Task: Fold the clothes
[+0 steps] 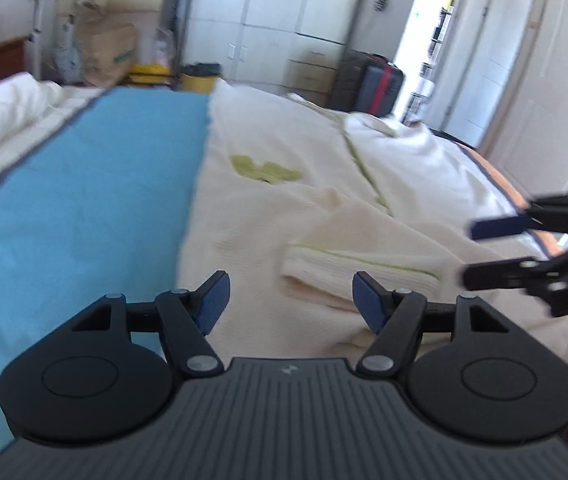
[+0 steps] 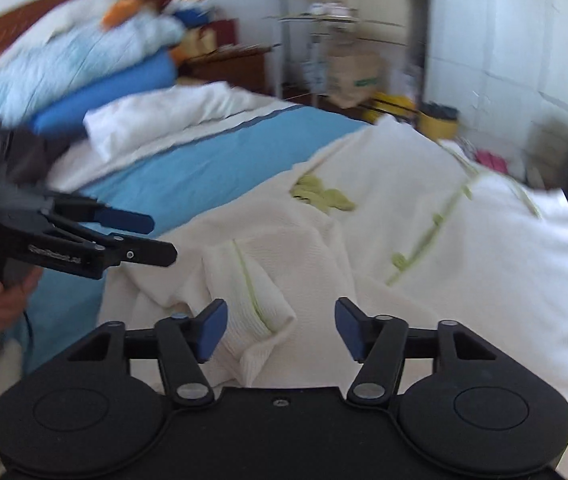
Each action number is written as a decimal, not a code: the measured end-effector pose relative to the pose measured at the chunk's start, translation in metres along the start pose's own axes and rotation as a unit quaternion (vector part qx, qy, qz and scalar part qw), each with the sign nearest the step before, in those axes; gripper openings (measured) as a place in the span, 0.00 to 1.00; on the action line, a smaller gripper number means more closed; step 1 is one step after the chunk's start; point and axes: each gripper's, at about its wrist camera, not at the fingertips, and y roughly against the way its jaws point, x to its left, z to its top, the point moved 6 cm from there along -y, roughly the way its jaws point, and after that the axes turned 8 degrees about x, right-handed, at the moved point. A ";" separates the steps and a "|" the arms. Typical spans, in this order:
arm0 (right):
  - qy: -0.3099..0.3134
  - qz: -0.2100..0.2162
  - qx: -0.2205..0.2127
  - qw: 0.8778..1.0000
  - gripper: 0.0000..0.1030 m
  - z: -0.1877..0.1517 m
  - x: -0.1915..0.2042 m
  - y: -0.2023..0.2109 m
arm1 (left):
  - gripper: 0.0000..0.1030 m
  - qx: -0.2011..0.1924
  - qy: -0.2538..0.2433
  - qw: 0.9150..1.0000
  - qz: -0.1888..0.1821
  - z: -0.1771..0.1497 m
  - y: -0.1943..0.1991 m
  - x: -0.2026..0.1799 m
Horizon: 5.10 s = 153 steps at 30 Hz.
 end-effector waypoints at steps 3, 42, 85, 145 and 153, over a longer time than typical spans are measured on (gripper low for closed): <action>0.002 0.012 0.004 1.000 0.67 0.000 0.006 -0.011 | 0.65 0.032 0.012 0.999 -0.015 -0.006 -0.014 0.001; -0.383 -0.178 0.046 0.905 0.50 -0.091 -0.143 0.040 | 0.20 0.070 -0.198 0.972 0.102 -0.025 -0.033 -0.027; -0.222 -0.165 0.138 0.951 0.07 -0.076 -0.084 -0.002 | 0.46 0.057 0.014 0.984 0.170 -0.023 0.001 0.042; -0.543 0.124 -0.158 0.816 0.71 0.035 -0.377 -0.155 | 0.16 -0.022 -0.131 0.991 0.036 0.384 -0.395 -0.085; -0.555 0.090 -0.157 0.812 0.71 0.026 -0.398 -0.125 | 0.46 0.024 -0.203 0.978 -0.033 0.340 -0.373 -0.127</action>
